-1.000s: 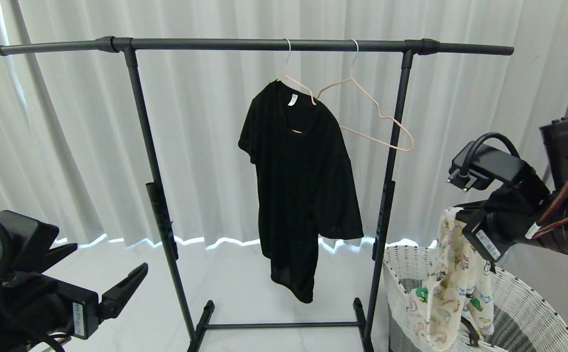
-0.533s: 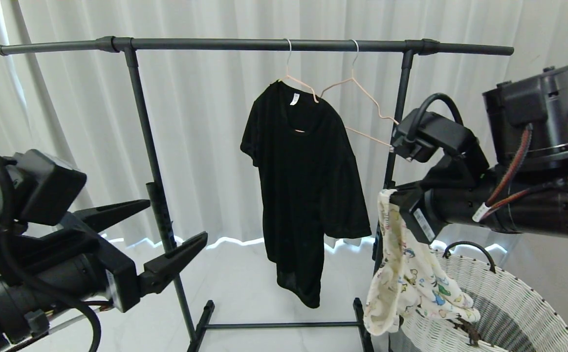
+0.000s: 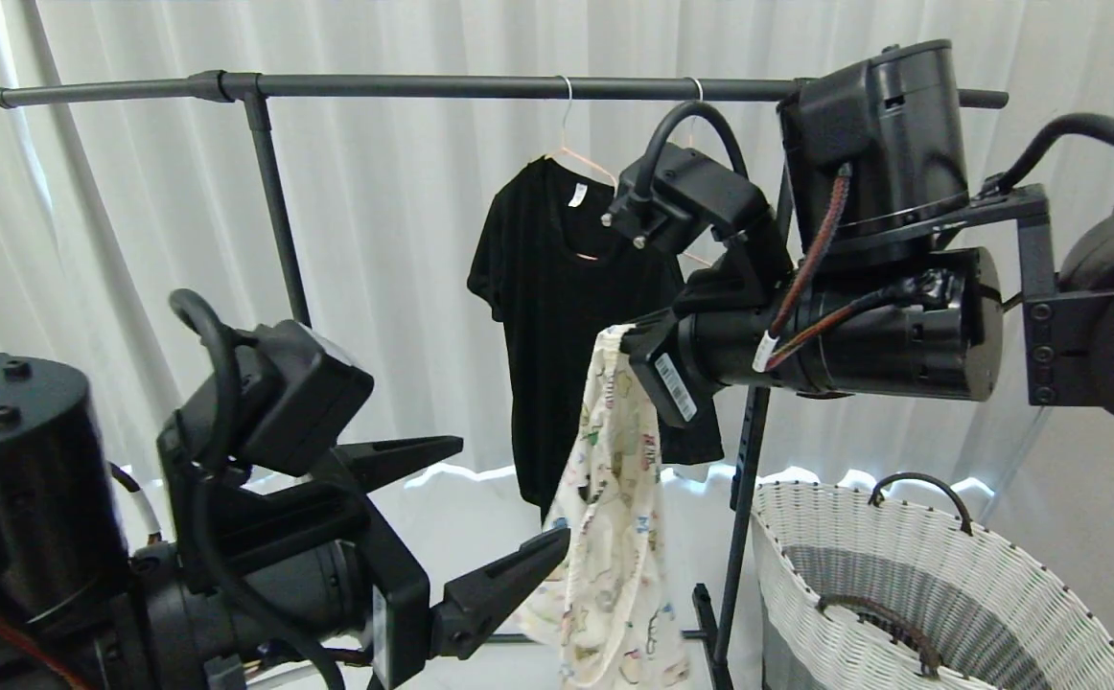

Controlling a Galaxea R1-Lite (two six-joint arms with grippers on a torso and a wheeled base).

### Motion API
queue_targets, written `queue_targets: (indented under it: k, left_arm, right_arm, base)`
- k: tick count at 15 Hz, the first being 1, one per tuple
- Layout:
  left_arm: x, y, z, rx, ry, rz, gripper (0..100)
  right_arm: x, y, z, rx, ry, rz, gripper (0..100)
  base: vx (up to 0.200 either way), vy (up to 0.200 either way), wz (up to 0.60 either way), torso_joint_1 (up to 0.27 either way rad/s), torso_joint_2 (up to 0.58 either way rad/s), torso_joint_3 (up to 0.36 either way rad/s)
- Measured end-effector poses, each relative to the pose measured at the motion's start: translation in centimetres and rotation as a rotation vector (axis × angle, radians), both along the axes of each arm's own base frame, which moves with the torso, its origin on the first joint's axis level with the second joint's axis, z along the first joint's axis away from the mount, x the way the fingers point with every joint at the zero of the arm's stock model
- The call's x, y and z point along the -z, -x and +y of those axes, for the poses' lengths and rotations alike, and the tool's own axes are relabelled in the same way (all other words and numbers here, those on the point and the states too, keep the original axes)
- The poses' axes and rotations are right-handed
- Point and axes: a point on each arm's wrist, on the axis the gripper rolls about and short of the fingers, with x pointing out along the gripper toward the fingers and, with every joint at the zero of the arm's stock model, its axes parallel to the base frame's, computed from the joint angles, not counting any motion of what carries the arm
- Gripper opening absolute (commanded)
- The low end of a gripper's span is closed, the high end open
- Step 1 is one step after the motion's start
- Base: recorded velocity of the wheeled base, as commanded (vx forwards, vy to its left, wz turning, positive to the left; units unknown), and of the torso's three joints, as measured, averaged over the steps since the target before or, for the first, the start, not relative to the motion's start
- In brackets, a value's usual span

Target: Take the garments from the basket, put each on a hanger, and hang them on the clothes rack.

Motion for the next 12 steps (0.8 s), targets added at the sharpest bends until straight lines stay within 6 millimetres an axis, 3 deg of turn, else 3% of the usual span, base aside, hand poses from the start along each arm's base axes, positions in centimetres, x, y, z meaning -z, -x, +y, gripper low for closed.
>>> queue_targets:
  k: [3,6,12]
  left_arm:
    - [1.5,-1.5,-0.6,-0.094,0.044,0.150,100]
    - [2.9,-2.8,0.0,-0.204,0.029,0.209,100]
    - [5.4,-3.4,0.9,-0.272,-0.045,0.269,100]
  right_arm:
    - [-0.1,0.6,1.6,-0.042,-0.009,-0.005,0]
    - [-0.3,1.6,2.9,-0.083,-0.019,-0.011,0]
    - [-1.1,2.3,5.1,-0.126,-0.055,-0.034,0]
  base:
    - [0.000,0.000,0.00,0.000,0.00,0.000]
    - [0.000,0.000,0.00,0.000,0.00,0.000]
    - [0.000,0.000,0.00,0.000,0.00,0.000]
